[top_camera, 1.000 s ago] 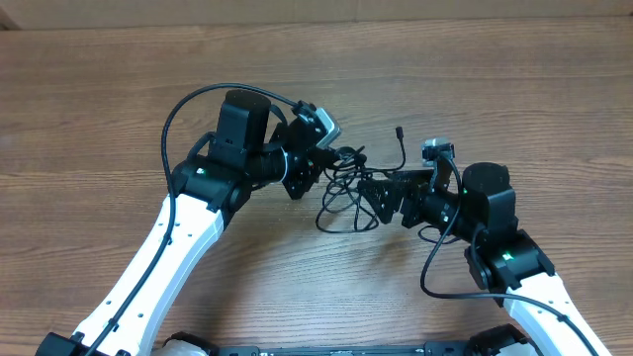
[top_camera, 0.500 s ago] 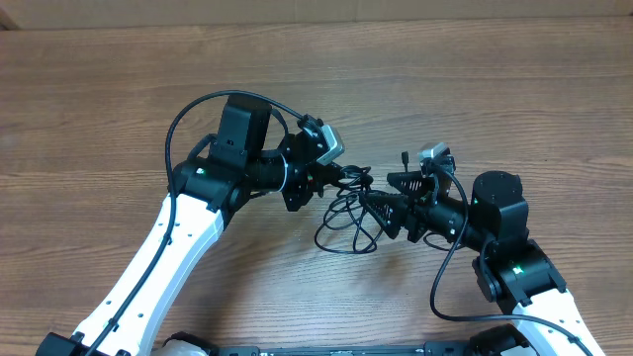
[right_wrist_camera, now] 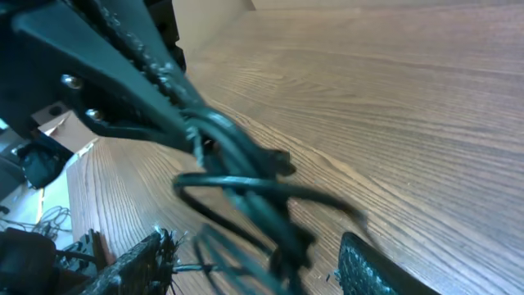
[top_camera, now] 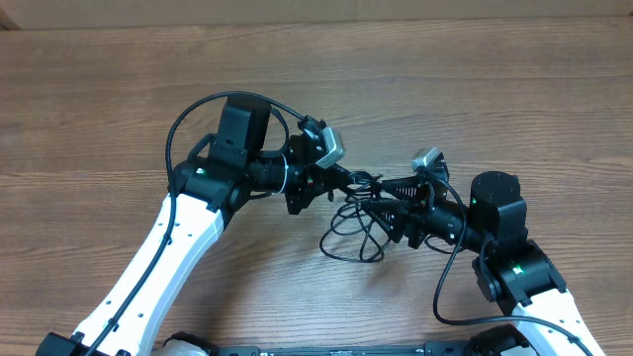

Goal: Untangle cables

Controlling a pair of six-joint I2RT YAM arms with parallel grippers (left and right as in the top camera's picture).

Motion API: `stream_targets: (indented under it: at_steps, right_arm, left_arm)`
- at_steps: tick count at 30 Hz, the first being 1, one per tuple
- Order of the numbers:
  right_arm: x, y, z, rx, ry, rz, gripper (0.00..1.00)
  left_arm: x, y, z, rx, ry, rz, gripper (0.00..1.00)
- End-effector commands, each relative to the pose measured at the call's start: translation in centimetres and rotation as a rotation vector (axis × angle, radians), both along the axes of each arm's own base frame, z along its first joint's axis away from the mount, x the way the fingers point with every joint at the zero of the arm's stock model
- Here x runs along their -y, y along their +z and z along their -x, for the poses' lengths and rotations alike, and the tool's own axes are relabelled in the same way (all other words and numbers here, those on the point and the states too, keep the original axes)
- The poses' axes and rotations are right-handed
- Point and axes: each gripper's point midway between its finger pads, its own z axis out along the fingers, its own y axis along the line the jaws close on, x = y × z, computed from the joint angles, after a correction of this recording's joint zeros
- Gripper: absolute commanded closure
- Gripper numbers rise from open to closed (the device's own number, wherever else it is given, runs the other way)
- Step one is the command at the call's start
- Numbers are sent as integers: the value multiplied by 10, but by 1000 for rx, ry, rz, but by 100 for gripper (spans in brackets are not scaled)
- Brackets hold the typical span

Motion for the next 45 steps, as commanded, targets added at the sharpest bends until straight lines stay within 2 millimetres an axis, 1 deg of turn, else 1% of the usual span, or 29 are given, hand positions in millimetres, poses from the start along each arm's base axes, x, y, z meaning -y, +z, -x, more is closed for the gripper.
stream_targets:
  at_steps: [1,5,6,8,9,12,13,15,16,17,18,19,20,21,23,28,31,34,36,40,42,45]
  right_arm:
    - [-1,9,0,52,15,0,37]
    - [-3,11,3,55,36,-11,41]
    - [-4,11,4,55,44,-15,45]
    - [-5,12,5,55,54,-20,56]
    - [-5,12,5,56,53,-20,67]
    - [-5,12,5,57,52,-20,92]
    - [-5,12,5,57,52,-20,96]
    - [-4,12,5,53,52,-19,96]
    - [-4,11,5,51,52,-18,96]
    - [-4,11,5,51,52,-18,96]
    - [-4,11,5,51,51,-18,96]
    - [-4,11,5,49,47,-18,96]
    - [-3,11,3,44,35,-17,96]
    - [-2,10,2,44,26,-13,96]
    - [0,9,-1,36,0,-10,96]
    - [16,0,-18,-61,-173,-15,96]
    - [26,-6,-27,-116,-273,-24,96]
    - [31,-4,-33,-160,-346,-67,96]
    - [32,-1,-36,-156,-359,-81,96]
    - [32,1,-36,-147,-357,-82,96]
    - [32,2,-36,-140,-355,-82,96]
    - [29,5,-36,-128,-337,-90,96]
  left_arm:
    - [7,25,21,-9,-105,103,96]
    - [13,23,31,-33,-136,97,96]
    - [15,23,33,-29,-144,97,96]
    - [18,24,33,-15,-146,95,96]
    - [18,24,32,-4,-143,92,96]
    - [18,21,25,21,-114,70,96]
    - [17,19,22,31,-101,60,96]
    - [16,16,14,35,-59,33,96]
    - [15,14,10,30,-32,18,90]
    - [14,12,8,22,-13,7,70]
    - [14,12,8,15,-9,6,36]
    - [14,11,8,6,-6,6,8]
    - [14,11,8,1,-5,5,2]
    - [14,11,9,-4,-4,4,0]
    - [14,11,9,-8,-3,3,0]
    - [17,12,10,7,-12,6,0]
    - [23,8,7,37,16,-29,0]
    - [32,1,0,59,98,-93,0]
    - [34,-5,-10,59,199,-144,0]
    - [26,-12,-28,-33,419,-185,0]
    - [22,-13,-33,-101,483,-170,0]
    - [17,-12,-38,-147,532,-152,1]
